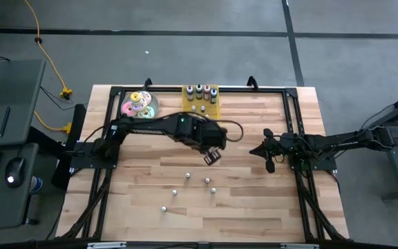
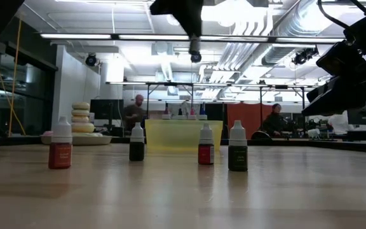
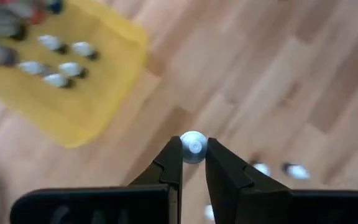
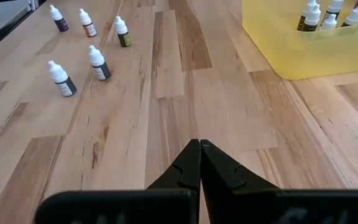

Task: Pick & Place food coloring
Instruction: Put the bottom right small light green food coloring bottle into the yellow bin

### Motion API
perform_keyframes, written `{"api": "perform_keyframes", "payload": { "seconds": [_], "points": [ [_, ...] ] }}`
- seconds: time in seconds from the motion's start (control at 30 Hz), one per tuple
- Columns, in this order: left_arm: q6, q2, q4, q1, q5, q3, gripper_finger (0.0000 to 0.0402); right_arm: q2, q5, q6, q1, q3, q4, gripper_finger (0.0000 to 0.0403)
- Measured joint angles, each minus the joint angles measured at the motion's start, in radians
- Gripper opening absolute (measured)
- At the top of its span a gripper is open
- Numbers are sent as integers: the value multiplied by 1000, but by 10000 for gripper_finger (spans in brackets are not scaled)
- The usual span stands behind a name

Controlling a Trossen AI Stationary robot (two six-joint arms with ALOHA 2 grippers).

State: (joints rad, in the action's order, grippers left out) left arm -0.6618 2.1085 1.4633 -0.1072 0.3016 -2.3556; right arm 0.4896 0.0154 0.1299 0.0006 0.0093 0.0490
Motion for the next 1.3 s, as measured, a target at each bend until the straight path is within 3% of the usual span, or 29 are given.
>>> {"api": "perform_keyframes", "payload": {
  "seconds": [0.2, 0.37, 0.57, 0.73, 0.83, 1.1, 1.3],
  "points": [
    [61, -48, 14, 53, 76, 38, 35, 0, 0, 0, 0, 0, -2, 0],
    [116, -143, -24, 95, 118, 150, 35, 1, 0, 0, 0, 0, -4, 0],
    [179, -342, -252, 146, 95, 488, 35, 1, 0, 0, 0, 0, 0, 0],
    [254, -508, -604, 199, -66, 838, 35, 1, 0, 0, 0, 0, 0, 0],
    [304, -528, -744, 242, -144, 953, 35, 1, 0, 0, 0, 0, -1, 0],
    [443, -485, -869, 348, -262, 989, 35, 1, 0, 0, 0, 0, 0, 0],
    [555, -427, -901, 398, -287, 967, 35, 1, 0, 0, 0, 0, 2, 0]
  ]
}}
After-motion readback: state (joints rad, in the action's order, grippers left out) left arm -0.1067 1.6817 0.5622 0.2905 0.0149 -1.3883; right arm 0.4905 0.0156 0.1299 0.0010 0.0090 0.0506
